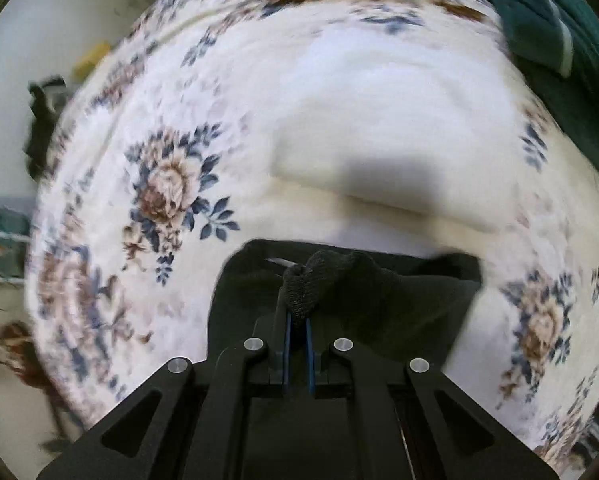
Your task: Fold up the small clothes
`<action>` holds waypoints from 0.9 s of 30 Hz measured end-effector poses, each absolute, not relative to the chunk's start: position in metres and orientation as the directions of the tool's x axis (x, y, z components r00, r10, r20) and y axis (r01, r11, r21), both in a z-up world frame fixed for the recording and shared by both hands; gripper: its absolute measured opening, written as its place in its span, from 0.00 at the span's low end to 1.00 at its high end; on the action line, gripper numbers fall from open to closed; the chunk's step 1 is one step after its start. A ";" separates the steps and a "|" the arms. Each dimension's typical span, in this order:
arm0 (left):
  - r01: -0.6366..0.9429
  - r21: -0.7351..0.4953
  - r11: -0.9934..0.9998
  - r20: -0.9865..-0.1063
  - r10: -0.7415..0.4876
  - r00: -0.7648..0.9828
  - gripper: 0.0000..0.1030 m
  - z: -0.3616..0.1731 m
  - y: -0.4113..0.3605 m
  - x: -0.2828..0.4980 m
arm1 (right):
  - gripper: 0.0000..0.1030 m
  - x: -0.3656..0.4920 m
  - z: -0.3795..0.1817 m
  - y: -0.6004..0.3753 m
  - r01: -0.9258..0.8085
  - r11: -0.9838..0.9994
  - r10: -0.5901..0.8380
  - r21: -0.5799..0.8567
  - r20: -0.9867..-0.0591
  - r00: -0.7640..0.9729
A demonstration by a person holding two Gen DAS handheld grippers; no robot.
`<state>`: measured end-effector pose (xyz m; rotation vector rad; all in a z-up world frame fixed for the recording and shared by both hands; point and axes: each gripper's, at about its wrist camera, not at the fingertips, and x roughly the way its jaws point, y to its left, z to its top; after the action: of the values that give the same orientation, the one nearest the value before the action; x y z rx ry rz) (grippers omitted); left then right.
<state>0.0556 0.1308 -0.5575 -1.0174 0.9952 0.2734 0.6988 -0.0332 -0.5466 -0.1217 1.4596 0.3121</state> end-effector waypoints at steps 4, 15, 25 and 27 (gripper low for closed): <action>-0.630 -0.601 0.492 -0.794 -0.272 0.544 0.05 -0.590 0.157 0.054 | 0.05 0.694 -0.591 0.025 -0.305 0.952 0.045 0.018 -0.995 0.084; -0.681 -0.569 0.461 -0.821 -0.267 0.505 0.03 -0.617 0.196 0.049 | 0.05 0.686 -0.652 0.093 -0.324 0.944 -0.042 -0.068 -0.995 0.087; -0.699 -0.556 0.450 -0.831 -0.326 0.451 0.59 -0.589 0.218 0.034 | 0.49 0.612 -0.611 0.018 -0.385 0.889 0.233 0.247 -0.969 -0.083; -0.676 -0.534 0.508 -0.845 -0.343 0.410 0.59 -0.585 0.207 0.044 | 0.49 0.571 -0.600 -0.015 -0.390 0.873 0.262 0.292 -0.956 -0.129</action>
<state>0.0441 0.2073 -0.5847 -1.0760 1.1851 0.2703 0.5711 -0.0154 -0.5995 -0.1025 1.6059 0.5608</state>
